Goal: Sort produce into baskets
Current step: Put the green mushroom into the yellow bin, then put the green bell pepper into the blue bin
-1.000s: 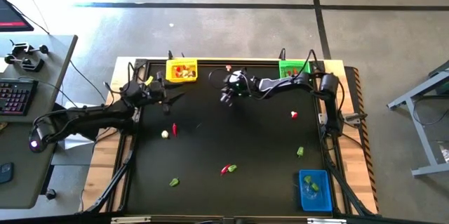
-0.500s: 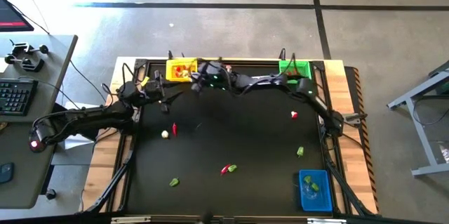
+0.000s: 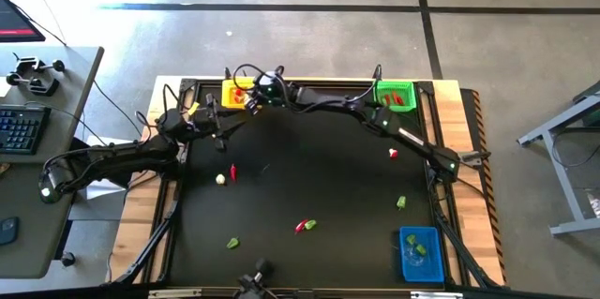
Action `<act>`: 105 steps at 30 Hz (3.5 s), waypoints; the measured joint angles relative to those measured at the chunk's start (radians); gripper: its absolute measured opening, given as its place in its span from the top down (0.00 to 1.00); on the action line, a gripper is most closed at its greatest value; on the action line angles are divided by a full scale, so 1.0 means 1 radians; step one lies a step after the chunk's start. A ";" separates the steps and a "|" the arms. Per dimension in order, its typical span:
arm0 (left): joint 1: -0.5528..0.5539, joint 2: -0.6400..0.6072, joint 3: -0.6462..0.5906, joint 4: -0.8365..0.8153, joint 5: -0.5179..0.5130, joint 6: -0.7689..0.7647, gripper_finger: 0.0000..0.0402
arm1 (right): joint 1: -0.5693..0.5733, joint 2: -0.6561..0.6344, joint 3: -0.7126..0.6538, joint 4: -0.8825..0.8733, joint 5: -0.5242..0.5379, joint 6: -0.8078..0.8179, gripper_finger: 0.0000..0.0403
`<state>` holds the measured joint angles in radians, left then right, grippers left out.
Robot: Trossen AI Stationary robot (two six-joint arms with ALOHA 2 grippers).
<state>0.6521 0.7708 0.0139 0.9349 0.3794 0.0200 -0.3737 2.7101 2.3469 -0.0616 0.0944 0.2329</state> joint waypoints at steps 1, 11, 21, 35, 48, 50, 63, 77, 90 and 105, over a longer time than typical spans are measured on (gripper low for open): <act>0.000 0.000 0.000 0.000 0.000 0.000 0.56 | 0.000 0.003 0.008 -0.009 -0.001 0.000 0.95; 0.000 0.000 0.000 -0.001 0.001 0.000 0.56 | 0.005 -0.015 0.010 -0.075 -0.061 -0.070 0.64; 0.000 0.000 0.000 -0.001 0.078 0.002 0.65 | 0.027 -0.113 -0.067 -0.117 0.053 -0.181 0.96; 0.002 -0.015 0.001 -0.003 0.143 0.009 0.99 | 0.059 -0.497 -0.802 0.347 0.040 -0.107 1.00; 0.001 -0.017 0.001 -0.002 0.142 -0.009 1.00 | 0.296 -0.942 -1.454 0.507 0.038 -0.002 1.00; 0.001 -0.017 0.001 -0.002 0.142 -0.009 1.00 | 0.348 -0.974 -1.496 0.477 -0.025 -0.005 1.00; 0.000 -0.017 0.001 -0.002 0.117 0.003 1.00 | 0.663 -1.003 -1.603 0.432 -0.159 0.056 0.94; 0.000 -0.017 0.001 0.001 0.108 0.018 1.00 | 0.718 -0.888 -1.571 0.522 -0.141 0.082 0.51; -0.002 -0.017 0.001 -0.003 0.108 0.019 1.00 | 0.717 -0.767 -1.522 0.519 -0.180 0.049 0.68; -0.001 -0.017 0.001 -0.002 0.109 0.018 1.00 | 0.737 -0.975 -1.523 0.162 -0.222 0.198 0.94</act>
<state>0.6510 0.7540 0.0147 0.9327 0.4889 0.0380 0.3636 1.7354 0.8234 0.1006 -0.1273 0.4304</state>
